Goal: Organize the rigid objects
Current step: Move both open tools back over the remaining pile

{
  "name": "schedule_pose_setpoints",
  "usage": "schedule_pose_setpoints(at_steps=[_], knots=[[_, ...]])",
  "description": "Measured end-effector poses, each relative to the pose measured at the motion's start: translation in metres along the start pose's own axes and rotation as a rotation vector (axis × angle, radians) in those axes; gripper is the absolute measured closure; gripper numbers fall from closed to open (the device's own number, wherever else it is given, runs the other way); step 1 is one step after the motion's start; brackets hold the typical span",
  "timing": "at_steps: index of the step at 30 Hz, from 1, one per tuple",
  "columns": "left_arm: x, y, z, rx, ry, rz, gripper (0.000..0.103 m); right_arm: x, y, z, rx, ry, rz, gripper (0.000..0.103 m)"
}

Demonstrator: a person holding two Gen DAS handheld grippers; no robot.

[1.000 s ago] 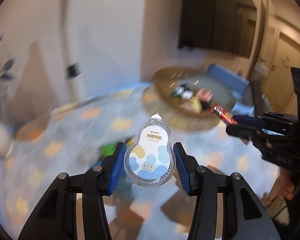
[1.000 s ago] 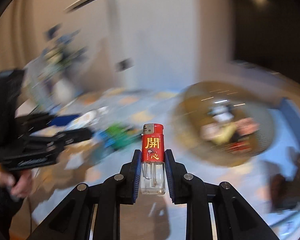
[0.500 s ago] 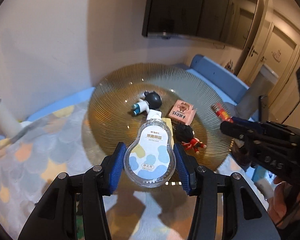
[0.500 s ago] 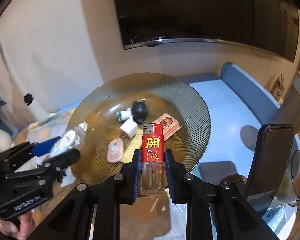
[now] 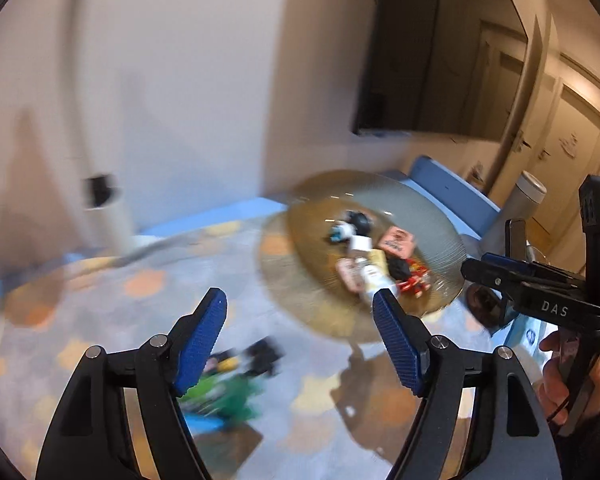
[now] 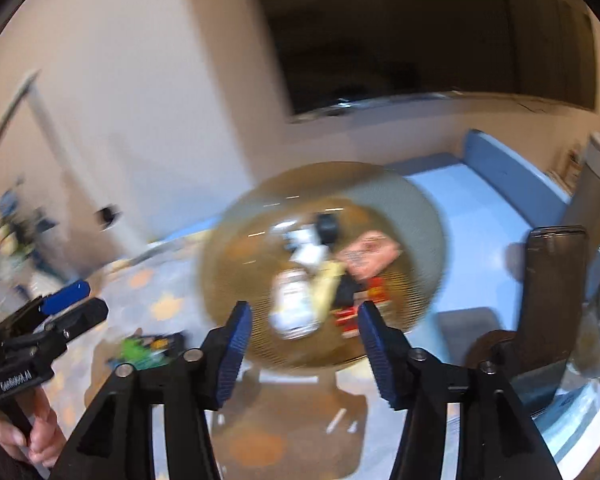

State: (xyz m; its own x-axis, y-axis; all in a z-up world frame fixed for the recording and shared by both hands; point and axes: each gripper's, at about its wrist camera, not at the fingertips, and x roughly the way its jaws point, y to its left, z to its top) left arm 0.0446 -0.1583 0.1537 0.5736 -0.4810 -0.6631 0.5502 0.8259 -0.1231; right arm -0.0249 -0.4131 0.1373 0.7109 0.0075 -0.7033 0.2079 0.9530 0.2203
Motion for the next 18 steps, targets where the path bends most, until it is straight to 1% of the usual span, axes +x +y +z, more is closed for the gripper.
schedule_pose_setpoints(at_steps=[1,3,5,7,9,10,12,13,16,18], knots=[[-0.016,0.008,-0.006,-0.008,-0.018,0.023,0.028,-0.004,0.015,-0.006,-0.030,-0.006,0.035,0.047],[-0.050,0.028,-0.025,-0.052,-0.058,0.068,0.018,-0.007,0.042,-0.019,-0.085,-0.008,0.091,0.047],[-0.069,0.044,-0.042,-0.096,-0.081,0.113,0.011,-0.005,0.065,-0.034,-0.129,-0.004,0.140,0.047],[-0.079,0.063,-0.067,-0.138,-0.077,0.176,0.010,0.001,0.089,-0.051,-0.182,0.013,0.181,0.047],[-0.075,0.077,-0.090,-0.165,-0.059,0.228,0.010,0.014,0.111,-0.074,-0.234,0.037,0.208,0.047],[-0.067,0.088,-0.107,-0.183,-0.023,0.280,0.010,0.022,0.120,-0.085,-0.260,0.044,0.221,0.047],[-0.051,0.102,-0.132,-0.215,0.027,0.315,0.010,0.036,0.131,-0.105,-0.306,0.047,0.212,0.047],[-0.044,0.107,-0.143,-0.228,0.043,0.317,0.010,0.046,0.137,-0.116,-0.329,0.061,0.203,0.047],[-0.028,0.118,-0.167,-0.265,0.072,0.316,0.010,0.067,0.137,-0.134,-0.328,0.113,0.218,0.047],[-0.025,0.123,-0.176,-0.291,0.087,0.308,0.010,0.070,0.134,-0.141,-0.322,0.125,0.221,0.047]])
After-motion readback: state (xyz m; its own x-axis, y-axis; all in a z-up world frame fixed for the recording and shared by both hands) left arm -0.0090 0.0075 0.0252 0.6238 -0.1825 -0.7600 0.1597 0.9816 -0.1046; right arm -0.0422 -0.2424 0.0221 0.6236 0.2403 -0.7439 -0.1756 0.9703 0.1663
